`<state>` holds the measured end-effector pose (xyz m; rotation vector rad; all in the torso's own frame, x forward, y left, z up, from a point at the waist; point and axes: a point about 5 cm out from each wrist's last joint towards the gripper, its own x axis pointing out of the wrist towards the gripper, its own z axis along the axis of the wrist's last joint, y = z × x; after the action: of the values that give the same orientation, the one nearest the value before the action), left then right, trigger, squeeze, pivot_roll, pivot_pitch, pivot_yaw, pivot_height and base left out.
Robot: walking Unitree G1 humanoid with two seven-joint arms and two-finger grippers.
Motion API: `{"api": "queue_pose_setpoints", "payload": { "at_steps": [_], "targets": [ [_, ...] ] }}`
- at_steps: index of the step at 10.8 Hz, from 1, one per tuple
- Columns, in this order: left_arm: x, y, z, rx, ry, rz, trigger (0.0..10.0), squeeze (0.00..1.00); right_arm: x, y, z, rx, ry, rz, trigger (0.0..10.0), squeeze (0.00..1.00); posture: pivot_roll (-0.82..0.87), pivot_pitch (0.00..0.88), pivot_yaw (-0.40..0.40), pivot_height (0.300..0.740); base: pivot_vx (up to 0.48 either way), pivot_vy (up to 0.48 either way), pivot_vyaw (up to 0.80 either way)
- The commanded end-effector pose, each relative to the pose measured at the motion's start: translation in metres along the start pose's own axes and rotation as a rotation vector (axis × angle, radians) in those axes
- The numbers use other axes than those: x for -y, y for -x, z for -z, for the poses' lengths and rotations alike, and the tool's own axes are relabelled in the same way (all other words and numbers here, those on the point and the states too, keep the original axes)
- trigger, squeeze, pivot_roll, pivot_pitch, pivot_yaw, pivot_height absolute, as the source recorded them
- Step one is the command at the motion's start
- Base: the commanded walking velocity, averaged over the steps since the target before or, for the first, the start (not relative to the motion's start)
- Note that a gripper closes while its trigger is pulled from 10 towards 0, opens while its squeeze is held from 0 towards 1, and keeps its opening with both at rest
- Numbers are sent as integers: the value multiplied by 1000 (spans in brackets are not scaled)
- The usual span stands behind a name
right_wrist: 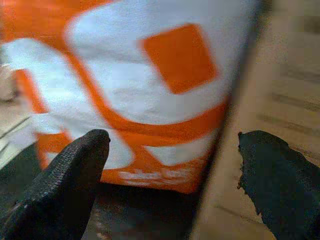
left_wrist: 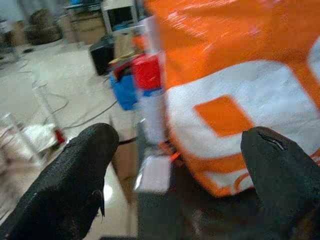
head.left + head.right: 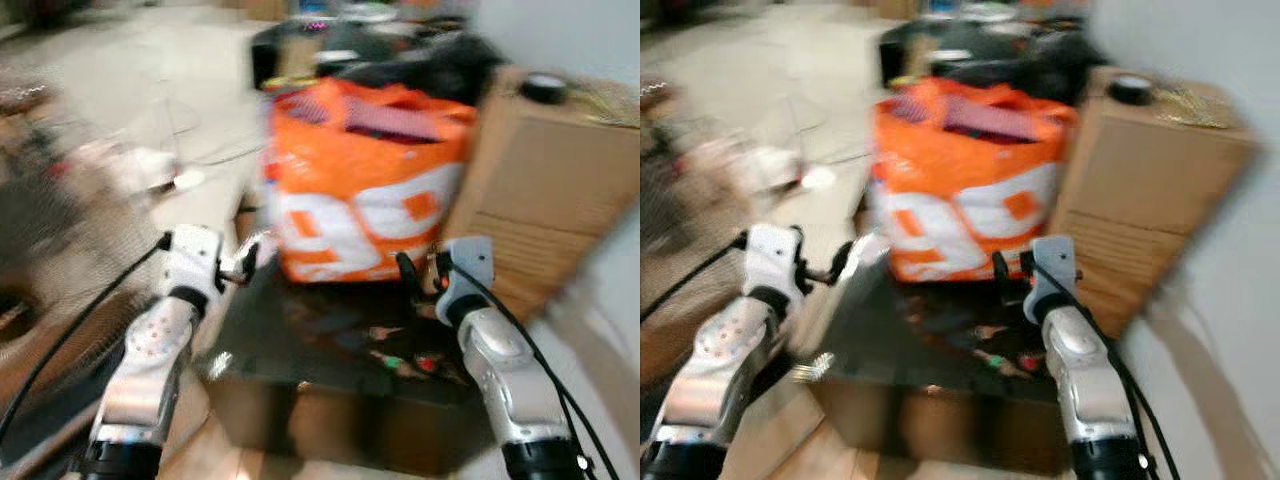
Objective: Hang keys on a hook
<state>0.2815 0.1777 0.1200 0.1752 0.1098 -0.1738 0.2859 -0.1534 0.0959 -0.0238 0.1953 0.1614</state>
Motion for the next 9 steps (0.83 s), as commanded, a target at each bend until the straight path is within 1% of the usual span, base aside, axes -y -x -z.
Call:
{"api": "queue_pose_setpoints", "payload": {
  "at_steps": [1, 3, 4, 5, 6, 7, 8, 9],
  "targets": [
    [4, -2, -6, 22, 1, 16, 10000, 239, 8, 1, -4, 8, 10, 37, 10000, 0, -58, 0, -13, 740, 304, 0, -800],
    [4, -3, -6, 20, 1, 14, 10000, 235, 13, 1, -5, 15, 20, 44, 10000, 0, -59, 0, -14, 740, 311, 0, 0],
    [4, -3, -6, 23, -1, 12, 10000, 204, 12, 0, -6, 10, 37, 8, 10000, 0, -59, 0, -15, 740, 0, 0, 0],
    [4, -4, -6, 23, -1, 11, 10000, 192, 12, 0, -3, -14, 82, -23, 10000, 0, -59, 0, -14, 740, 0, 0, 0],
    [5, -3, -4, 9, 1, 29, 10000, 184, 15, 2, 0, -45, 134, -79, 10000, 0, -61, 0, -14, 740, 0, 0, 0],
    [7, -2, -1, -6, -8, 59, 10000, 184, 21, 4, 3, -84, 180, -119, 10000, 0, -63, 0, -14, 740, 0, 0, 0],
    [8, -1, 2, -26, -26, 83, 10000, 192, 29, 7, 8, -137, 222, -151, 10000, 0, -65, 0, -14, 740, 0, 0, 0],
    [10, 0, 6, -47, -44, 110, 10000, 192, 38, 9, 10, -172, 242, -183, 10000, 0, -68, 0, -14, 740, 0, 0, 0]
  ]
}}
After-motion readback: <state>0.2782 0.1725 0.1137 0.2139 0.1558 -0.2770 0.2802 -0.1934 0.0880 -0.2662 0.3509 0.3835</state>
